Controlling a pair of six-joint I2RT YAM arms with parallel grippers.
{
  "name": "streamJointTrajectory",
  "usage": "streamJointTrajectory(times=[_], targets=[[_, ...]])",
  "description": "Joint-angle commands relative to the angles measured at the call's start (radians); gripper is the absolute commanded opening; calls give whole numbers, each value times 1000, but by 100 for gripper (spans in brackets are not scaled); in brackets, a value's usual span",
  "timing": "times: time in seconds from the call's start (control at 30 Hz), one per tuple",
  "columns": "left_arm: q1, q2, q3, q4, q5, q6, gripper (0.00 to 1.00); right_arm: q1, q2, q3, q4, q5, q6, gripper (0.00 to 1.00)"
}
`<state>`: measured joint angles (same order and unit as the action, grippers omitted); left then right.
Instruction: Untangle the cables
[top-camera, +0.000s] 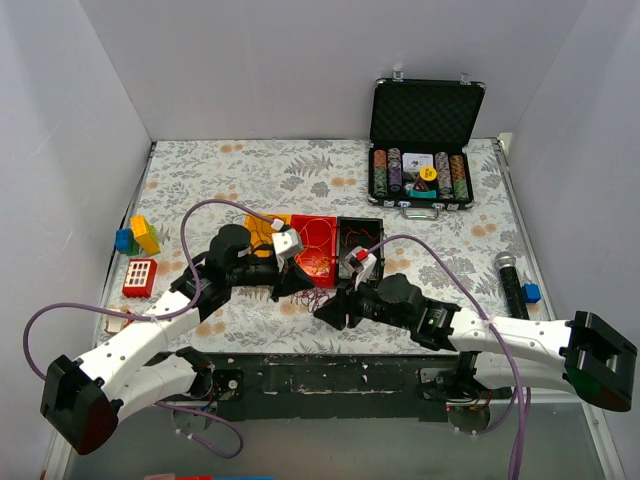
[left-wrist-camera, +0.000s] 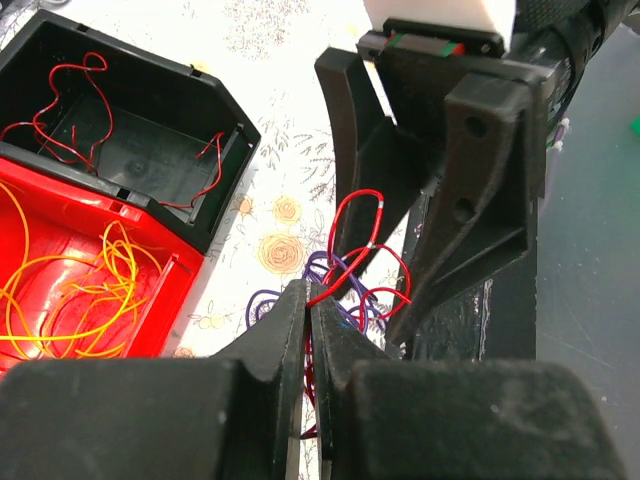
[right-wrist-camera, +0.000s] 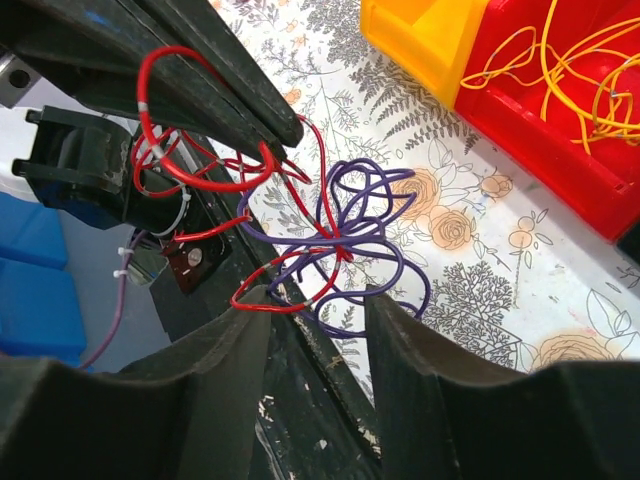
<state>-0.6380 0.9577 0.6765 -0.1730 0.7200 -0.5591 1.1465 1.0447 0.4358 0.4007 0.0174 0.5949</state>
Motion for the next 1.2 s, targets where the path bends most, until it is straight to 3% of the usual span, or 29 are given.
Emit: streamJointTrajectory(times=[0.0, 0.1, 0.2, 0.23, 0.43, 0.77, 1.07, 1.17], targets=[[1, -31, 49, 7, -4, -13, 0, 4, 2, 18, 46, -10, 5, 46], [0, -31, 55, 10, -4, -19, 0, 4, -6, 12, 43, 10, 5, 36], [0, -28, 66, 13, -7, -30, 0, 4, -28, 4, 30, 45, 11, 5], [0, -30, 70, 15, -10, -36, 0, 4, -35, 1, 23, 52, 13, 1], [0, -28, 136, 26, -54, -56, 0, 4, -92, -66, -60, 64, 49, 1], [1, 21, 400, 125, -272, -87, 0, 4, -133, -244, -187, 49, 173, 1], [3, 55, 584, 223, -428, -88, 0, 4, -86, -269, -264, 75, 235, 1], [1, 84, 632, 205, -407, -65, 0, 4, -121, -263, -273, 79, 227, 1]])
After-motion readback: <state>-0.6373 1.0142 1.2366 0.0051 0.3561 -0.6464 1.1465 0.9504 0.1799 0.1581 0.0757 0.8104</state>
